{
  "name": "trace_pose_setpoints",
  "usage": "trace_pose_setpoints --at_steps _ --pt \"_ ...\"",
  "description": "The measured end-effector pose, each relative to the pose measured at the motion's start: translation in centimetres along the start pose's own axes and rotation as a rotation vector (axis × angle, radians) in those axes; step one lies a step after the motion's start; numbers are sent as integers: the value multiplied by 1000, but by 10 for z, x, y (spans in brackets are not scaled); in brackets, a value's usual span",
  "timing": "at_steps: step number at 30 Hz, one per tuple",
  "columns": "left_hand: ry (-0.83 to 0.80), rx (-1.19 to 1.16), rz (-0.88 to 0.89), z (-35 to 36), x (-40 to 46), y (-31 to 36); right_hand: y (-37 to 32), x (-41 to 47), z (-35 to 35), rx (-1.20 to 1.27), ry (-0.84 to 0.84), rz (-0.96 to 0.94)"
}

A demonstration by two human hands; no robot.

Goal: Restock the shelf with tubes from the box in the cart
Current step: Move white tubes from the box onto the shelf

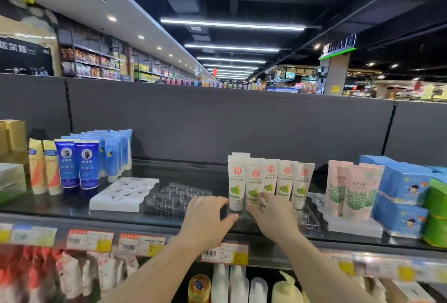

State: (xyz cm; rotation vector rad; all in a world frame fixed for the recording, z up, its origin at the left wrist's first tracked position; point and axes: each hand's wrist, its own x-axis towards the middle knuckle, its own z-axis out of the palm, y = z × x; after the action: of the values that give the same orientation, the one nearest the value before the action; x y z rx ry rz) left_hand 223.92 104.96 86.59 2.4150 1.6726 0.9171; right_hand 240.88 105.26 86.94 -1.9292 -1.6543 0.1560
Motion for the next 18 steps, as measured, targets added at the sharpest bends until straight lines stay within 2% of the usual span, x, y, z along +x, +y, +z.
trace_pose_setpoints --at_steps 3,6,10,14,18 --pt "0 -53 -32 -16 -18 -12 -19 -31 5 20 109 -8" --pt "3 -70 -63 -41 -47 -42 -58 -63 24 87 118 -70" --pt "27 -84 -183 -95 -111 -117 -134 -112 77 115 18 -238" --pt "58 95 -311 -173 -198 -212 -244 -171 140 104 -139 -387" --pt "39 263 -539 -252 -294 -293 -362 -243 196 45 -279 -596"
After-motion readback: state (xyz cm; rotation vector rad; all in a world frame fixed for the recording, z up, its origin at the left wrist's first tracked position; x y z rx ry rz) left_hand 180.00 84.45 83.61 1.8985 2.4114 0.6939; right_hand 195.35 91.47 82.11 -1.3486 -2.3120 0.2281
